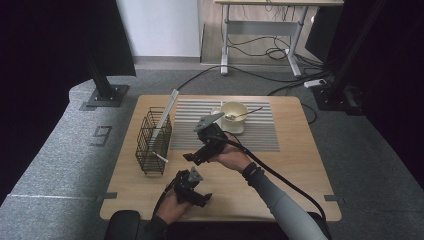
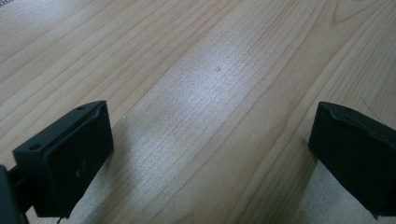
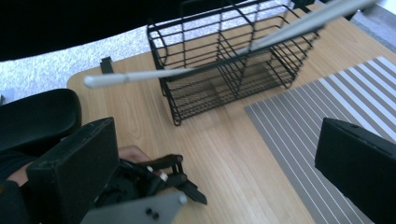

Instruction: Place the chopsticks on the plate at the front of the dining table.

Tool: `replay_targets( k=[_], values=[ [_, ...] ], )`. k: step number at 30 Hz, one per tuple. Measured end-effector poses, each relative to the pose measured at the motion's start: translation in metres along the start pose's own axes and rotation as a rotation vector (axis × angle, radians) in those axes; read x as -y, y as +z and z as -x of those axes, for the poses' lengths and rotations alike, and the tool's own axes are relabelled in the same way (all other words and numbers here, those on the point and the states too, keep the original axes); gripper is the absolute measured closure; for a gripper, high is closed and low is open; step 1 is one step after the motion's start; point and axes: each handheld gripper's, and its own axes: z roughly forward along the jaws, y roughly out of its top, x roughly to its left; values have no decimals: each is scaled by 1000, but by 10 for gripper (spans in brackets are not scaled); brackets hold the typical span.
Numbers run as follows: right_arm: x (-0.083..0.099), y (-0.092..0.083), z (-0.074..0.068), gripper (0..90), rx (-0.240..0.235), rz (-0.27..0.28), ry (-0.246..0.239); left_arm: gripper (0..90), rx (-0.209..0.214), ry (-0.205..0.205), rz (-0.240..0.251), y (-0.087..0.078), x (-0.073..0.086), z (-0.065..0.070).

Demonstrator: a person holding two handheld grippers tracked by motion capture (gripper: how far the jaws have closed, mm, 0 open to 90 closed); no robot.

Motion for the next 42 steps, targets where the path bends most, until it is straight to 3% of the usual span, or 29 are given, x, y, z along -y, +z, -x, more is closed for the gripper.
replay_targets(
  k=[11,16,20,24,26,31,36,39,40,42],
  values=[
    [-25,29,-22,0,-84,-21,-53,0,-1,-3,2,0,0,0],
    [-28,43,-25,0,-89,-47,-60,0,-1,-3,5,0,0,0],
    [-30,51,-25,33,-49,-63,-84,0,0,-1,1,0,0,0],
    [-31,49,-23,82,-29,-59,-87,0,0,1,2,0,0,0],
    [-32,47,-19,116,6,-53,-94,0,-1,0,-1,0,0,0],
    [-32,50,-5,149,58,-55,-53,0,4,2,-1,0,0,0],
    [-28,61,1,282,57,-49,-28,0,4,2,0,0,0,0],
    [-29,66,3,458,42,-16,-27,0,4,1,1,0,0,0],
    [-29,66,3,458,42,-16,-27,0,5,3,1,0,0,0],
    [-28,69,7,548,36,-2,-27,0,6,4,-1,0,0,0]
  ],
)
